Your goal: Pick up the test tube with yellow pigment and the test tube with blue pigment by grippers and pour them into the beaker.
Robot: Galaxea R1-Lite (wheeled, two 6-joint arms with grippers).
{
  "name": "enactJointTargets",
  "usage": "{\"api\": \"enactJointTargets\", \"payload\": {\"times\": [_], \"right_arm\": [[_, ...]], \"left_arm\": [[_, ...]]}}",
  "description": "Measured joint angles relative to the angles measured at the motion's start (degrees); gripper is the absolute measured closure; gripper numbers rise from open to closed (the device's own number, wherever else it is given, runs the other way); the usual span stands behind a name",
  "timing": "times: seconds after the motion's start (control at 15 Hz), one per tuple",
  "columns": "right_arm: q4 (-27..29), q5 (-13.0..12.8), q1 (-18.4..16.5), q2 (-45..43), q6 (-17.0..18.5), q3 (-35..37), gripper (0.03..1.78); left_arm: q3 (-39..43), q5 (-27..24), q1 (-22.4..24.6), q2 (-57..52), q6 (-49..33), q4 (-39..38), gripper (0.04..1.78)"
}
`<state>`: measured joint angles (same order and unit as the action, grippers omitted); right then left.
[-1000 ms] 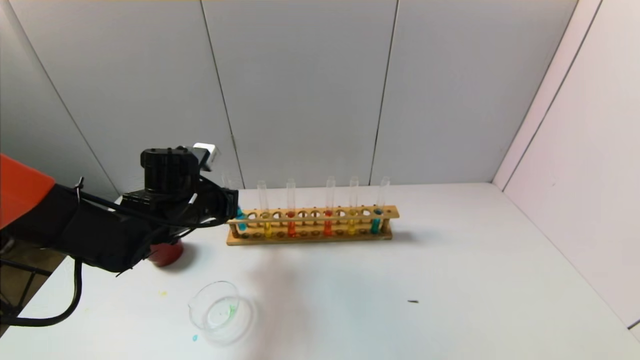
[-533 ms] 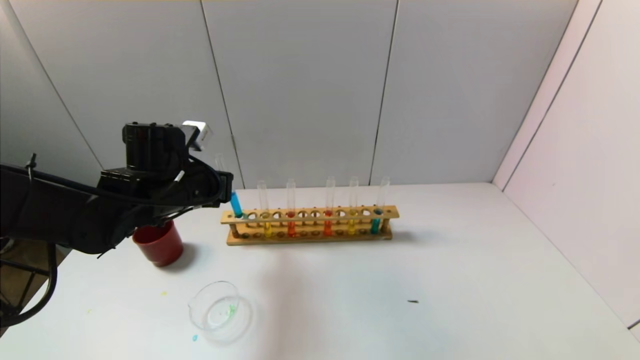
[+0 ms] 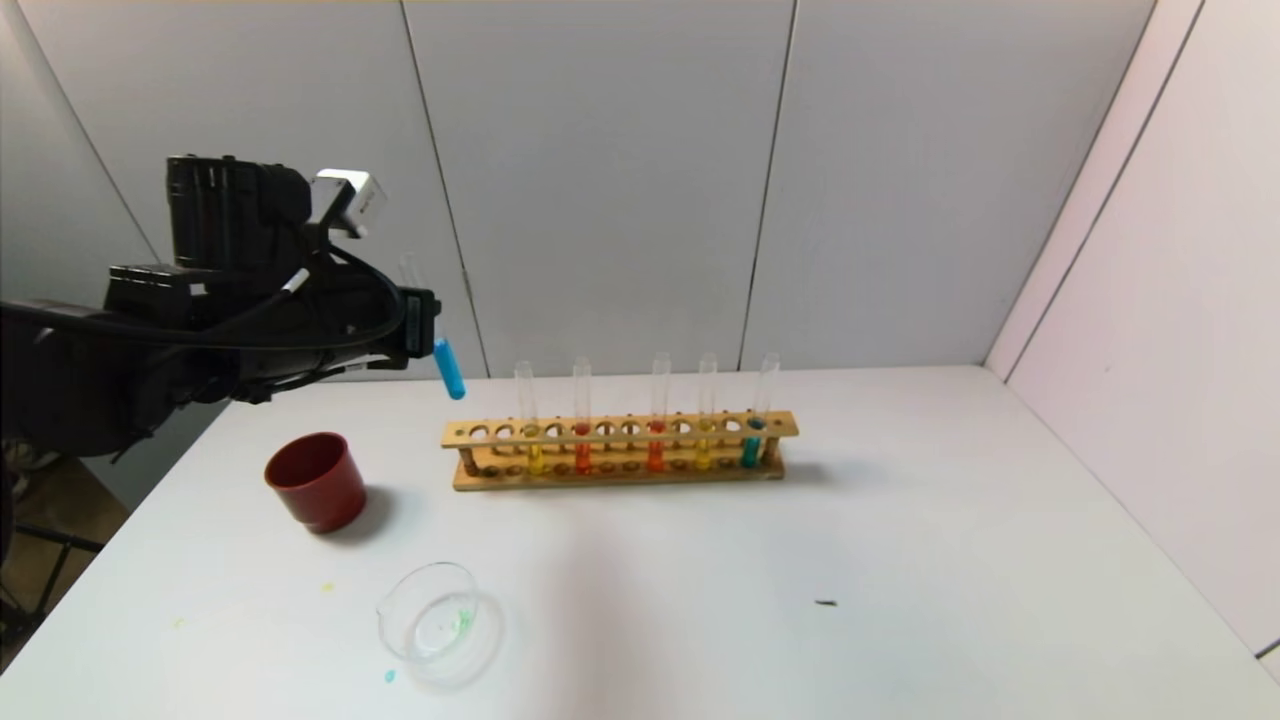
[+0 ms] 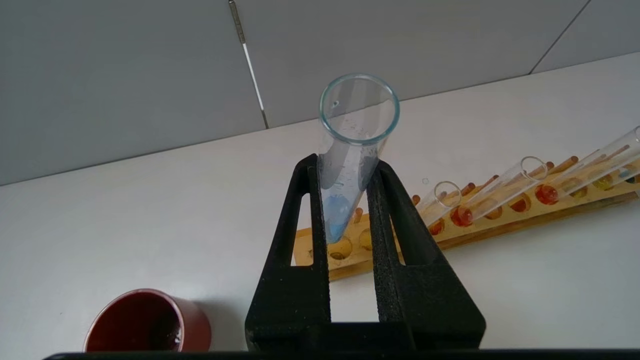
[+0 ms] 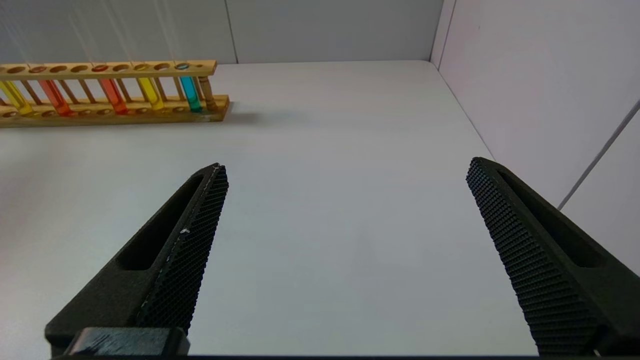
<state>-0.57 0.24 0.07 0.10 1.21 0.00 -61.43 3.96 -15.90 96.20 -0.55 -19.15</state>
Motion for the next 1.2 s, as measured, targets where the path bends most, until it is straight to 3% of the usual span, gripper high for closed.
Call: {"api": "enactJointTargets", "payload": {"times": [0.53, 0.93, 1.2], "right_arm": [[0.0, 0.0, 0.0, 0.0, 0.0, 0.0, 0.07], [0.0, 0.0, 0.0, 0.0, 0.0, 0.0, 0.07], [0.0, 0.0, 0.0, 0.0, 0.0, 0.0, 0.07]], "left_arm": [[1.7, 0.3, 2.2, -16.7, 11.0, 26.4, 1.53], [8.6, 0.4, 3.8, -21.7, 18.9, 34.1, 1.53], [11.7, 7.6, 2.1, -19.6, 21.1, 34.7, 1.53]]}}
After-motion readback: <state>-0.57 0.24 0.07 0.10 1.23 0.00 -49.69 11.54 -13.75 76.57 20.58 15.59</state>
